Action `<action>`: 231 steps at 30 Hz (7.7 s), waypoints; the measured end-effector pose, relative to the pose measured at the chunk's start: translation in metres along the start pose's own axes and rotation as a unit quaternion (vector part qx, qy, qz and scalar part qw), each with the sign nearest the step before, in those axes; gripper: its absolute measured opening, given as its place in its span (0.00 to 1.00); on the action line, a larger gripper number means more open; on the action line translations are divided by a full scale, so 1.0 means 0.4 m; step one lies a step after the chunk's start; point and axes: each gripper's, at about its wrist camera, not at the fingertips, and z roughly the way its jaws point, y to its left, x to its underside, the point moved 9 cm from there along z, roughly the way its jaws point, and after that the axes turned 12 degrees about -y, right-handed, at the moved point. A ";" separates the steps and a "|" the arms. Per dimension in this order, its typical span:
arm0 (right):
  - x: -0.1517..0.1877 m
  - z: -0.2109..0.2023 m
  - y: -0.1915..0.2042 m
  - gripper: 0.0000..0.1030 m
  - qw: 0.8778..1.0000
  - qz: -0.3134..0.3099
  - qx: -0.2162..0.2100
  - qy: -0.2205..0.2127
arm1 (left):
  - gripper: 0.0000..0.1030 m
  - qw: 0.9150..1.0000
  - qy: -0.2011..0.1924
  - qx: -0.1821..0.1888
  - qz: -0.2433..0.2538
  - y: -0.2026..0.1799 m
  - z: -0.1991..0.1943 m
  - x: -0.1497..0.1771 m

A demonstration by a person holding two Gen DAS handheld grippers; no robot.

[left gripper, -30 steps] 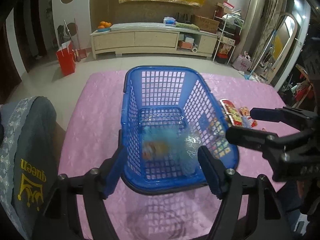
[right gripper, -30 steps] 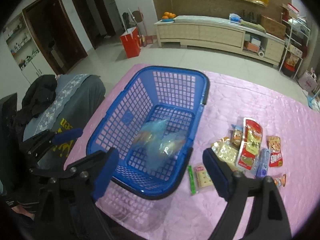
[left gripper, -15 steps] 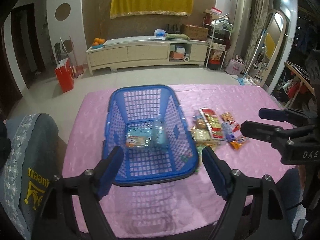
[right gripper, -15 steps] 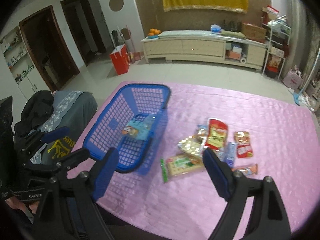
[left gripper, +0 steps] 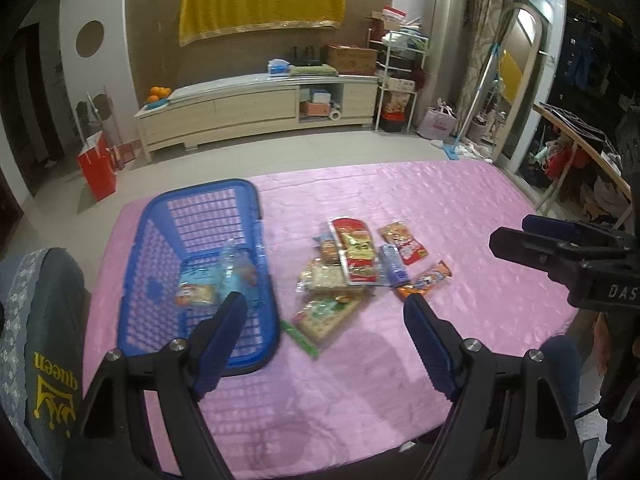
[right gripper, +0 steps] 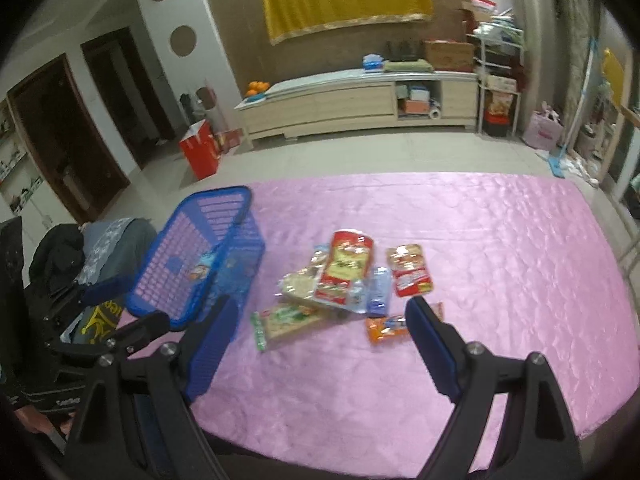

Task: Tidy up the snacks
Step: 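Move the right gripper back over the snack pile, then grasp the orange stick snack with the right gripper, then grasp the red-and-yellow pouch with the left gripper while the right holds the orange snack, then carry both snacks over the blue basket and open both grippers, then move both grippers back over the remaining snacks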

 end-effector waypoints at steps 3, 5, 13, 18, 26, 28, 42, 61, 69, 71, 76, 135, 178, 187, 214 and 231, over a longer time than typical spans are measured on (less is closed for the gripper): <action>0.005 0.001 -0.041 0.86 0.999 -0.034 0.011 -0.017 | 0.77 1.000 0.007 0.005 0.005 -0.035 0.030 0.004; 0.018 0.010 -0.059 0.86 0.997 -0.065 0.026 -0.014 | 0.77 1.000 0.013 0.005 0.007 -0.055 0.050 0.010; 0.103 0.091 -0.147 0.86 0.996 -0.070 0.025 0.046 | 0.77 0.998 0.052 0.015 0.009 -0.134 0.159 0.082; 0.148 0.142 -0.196 0.86 0.993 -0.085 0.029 0.072 | 0.77 0.996 0.089 0.015 0.001 -0.154 0.238 0.142; 0.213 0.233 -0.230 0.86 0.985 -0.123 -0.015 0.116 | 0.77 0.992 0.124 0.003 -0.001 -0.144 0.326 0.216; 0.228 0.255 -0.227 0.86 0.980 -0.155 -0.028 0.125 | 0.77 0.991 0.131 0.001 0.002 -0.134 0.342 0.235; 0.308 0.421 -0.218 0.70 0.927 -0.301 -0.110 0.196 | 0.77 0.988 0.154 0.004 -0.012 -0.149 0.434 0.299; 0.313 0.361 -0.200 0.22 0.932 -0.232 -0.154 0.232 | 0.77 0.990 0.140 0.007 -0.029 -0.139 0.428 0.231; 0.197 0.346 -0.230 0.22 0.972 -0.105 -0.103 0.181 | 0.77 0.991 0.134 0.004 -0.022 -0.137 0.468 0.143; 0.193 0.339 -0.254 0.22 0.979 -0.081 -0.088 0.168 | 0.77 0.990 0.139 0.000 -0.021 -0.133 0.487 0.132; 0.170 0.373 -0.292 0.22 0.986 -0.024 -0.064 0.149 | 0.77 0.988 0.155 -0.023 0.001 -0.124 0.556 0.119; 0.017 0.169 0.210 0.22 0.990 -0.038 -0.104 0.089 | 0.25 0.998 0.034 -0.009 -0.044 0.087 0.086 -0.030; 0.145 0.353 0.462 0.36 0.973 -0.079 -0.102 0.191 | 0.43 0.993 0.057 -0.048 -0.093 0.405 0.121 0.091; 0.084 0.269 0.389 0.77 0.983 -0.075 -0.080 0.150 | 0.58 0.994 0.044 -0.064 -0.077 0.386 0.056 0.061; 0.066 0.117 -0.059 0.77 0.991 -0.038 -0.010 0.124 | 0.74 0.998 0.054 0.005 0.023 -0.045 0.155 0.021; 0.196 0.223 -0.189 0.77 0.987 -0.029 -0.002 0.160 | 0.74 0.989 0.117 0.026 0.088 -0.158 0.346 0.154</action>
